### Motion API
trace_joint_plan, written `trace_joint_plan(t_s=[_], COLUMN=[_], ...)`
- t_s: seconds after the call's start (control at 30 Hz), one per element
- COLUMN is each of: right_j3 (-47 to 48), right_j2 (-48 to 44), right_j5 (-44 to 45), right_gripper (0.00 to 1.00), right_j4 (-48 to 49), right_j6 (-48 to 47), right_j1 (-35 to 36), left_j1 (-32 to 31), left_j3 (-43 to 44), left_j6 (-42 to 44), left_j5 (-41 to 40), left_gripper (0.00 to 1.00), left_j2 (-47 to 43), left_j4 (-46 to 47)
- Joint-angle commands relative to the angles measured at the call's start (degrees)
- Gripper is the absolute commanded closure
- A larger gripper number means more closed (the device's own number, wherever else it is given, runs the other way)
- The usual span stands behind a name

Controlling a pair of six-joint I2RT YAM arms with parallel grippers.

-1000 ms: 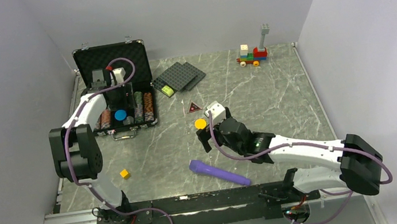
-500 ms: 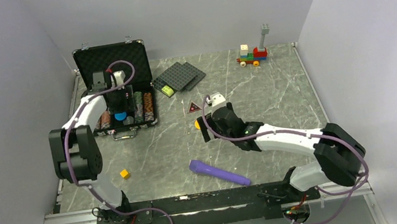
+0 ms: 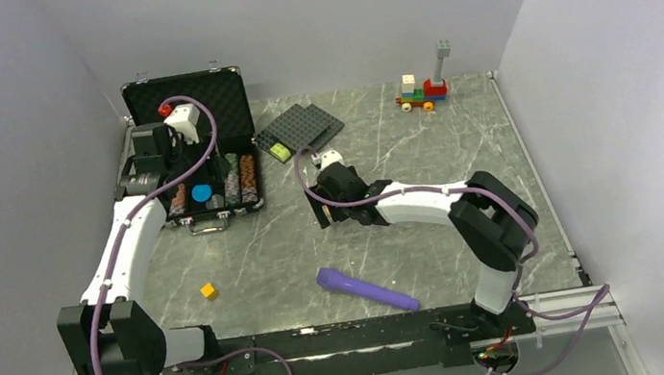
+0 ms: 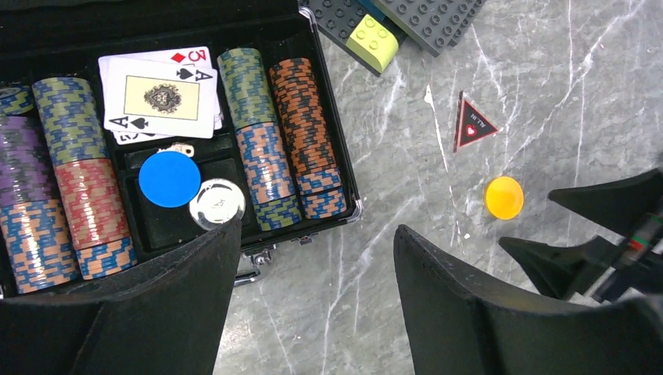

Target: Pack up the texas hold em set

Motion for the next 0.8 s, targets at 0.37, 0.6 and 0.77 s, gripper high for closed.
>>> trace_joint_plan(t_s=[0.37, 0.6, 0.77], right_j3=[7.9, 7.7, 8.5], right_j2=[8.6, 9.8, 11.4], right_j5=[-1.4, -3.4, -3.8], right_gripper=[0.30, 0.33, 0.36], right_j4=[-5.9, -6.7, -7.1], right_j6=[1.7, 2.7, 2.6], right_j1=[-1.7, -2.4, -2.6], left_j1=[-0.1, -0.1, -0.1], left_j3=[-0.2, -0.2, -0.2], left_j6=[-3.1, -3.2, -3.3], left_j5=[5.9, 6.0, 6.5], left_gripper=[0.25, 0.25, 0.25], left_j2=[-1.8, -2.0, -1.7], left_j4=[2.2, 2.2, 2.2])
